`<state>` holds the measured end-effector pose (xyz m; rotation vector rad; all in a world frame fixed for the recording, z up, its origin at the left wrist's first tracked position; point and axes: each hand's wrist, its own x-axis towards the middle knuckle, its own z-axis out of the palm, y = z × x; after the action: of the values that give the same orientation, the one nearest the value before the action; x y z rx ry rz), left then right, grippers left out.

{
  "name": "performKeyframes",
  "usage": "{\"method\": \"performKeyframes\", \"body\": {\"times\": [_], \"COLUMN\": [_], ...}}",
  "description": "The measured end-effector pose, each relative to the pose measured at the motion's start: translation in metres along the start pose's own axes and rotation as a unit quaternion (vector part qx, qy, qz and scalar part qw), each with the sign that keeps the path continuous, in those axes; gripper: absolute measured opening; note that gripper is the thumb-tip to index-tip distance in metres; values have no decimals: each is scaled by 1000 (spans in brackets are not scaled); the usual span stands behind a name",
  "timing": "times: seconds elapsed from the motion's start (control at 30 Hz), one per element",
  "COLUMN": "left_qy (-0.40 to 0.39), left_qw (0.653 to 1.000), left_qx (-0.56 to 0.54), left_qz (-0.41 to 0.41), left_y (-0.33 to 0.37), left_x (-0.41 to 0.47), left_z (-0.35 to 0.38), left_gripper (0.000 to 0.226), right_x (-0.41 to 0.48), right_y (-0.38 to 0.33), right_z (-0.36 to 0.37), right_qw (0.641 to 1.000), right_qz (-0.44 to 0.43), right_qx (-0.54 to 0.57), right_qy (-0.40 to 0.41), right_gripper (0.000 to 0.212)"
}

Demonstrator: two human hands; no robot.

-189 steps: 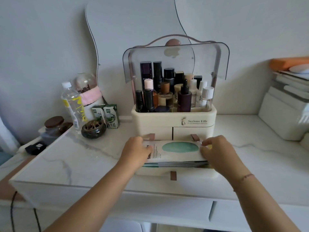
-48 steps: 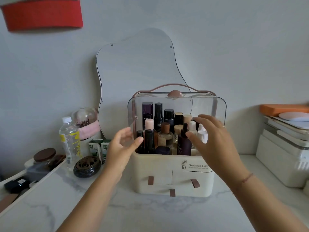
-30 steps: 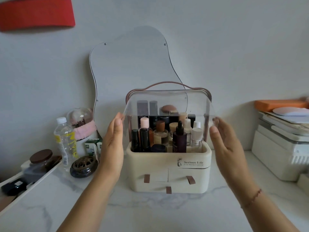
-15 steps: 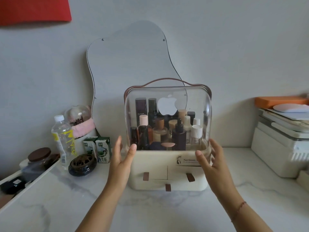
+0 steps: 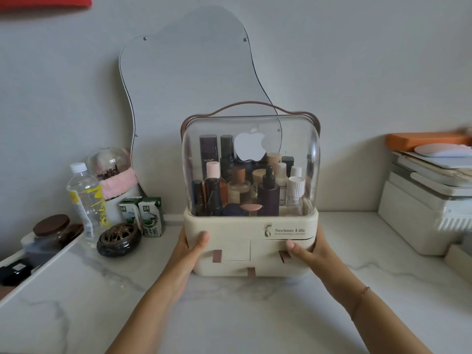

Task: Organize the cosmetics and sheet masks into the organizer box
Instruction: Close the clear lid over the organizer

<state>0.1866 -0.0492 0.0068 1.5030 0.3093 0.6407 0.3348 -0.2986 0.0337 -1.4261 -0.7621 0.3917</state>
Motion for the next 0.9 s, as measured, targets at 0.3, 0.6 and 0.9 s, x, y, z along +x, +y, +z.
{"method": "performKeyframes", "body": {"times": [0.3, 0.6, 0.9], "left_qy": [-32, -94, -122], "left_qw": [999, 995, 992], "left_qx": [12, -8, 0], "left_qz": [19, 16, 18], "left_y": [0, -8, -19], "left_x": [-13, -12, 11], "left_z": [23, 97, 174], "left_gripper": [83, 83, 99], "right_x": [-5, -32, -39], "right_y": [8, 10, 14], "right_z": [-21, -102, -150], "right_qw": [1000, 998, 986], "right_qz": [-19, -33, -51], "right_qx": [-8, -20, 13], "right_qy": [-1, 57, 159], "right_gripper": [65, 46, 44]}}
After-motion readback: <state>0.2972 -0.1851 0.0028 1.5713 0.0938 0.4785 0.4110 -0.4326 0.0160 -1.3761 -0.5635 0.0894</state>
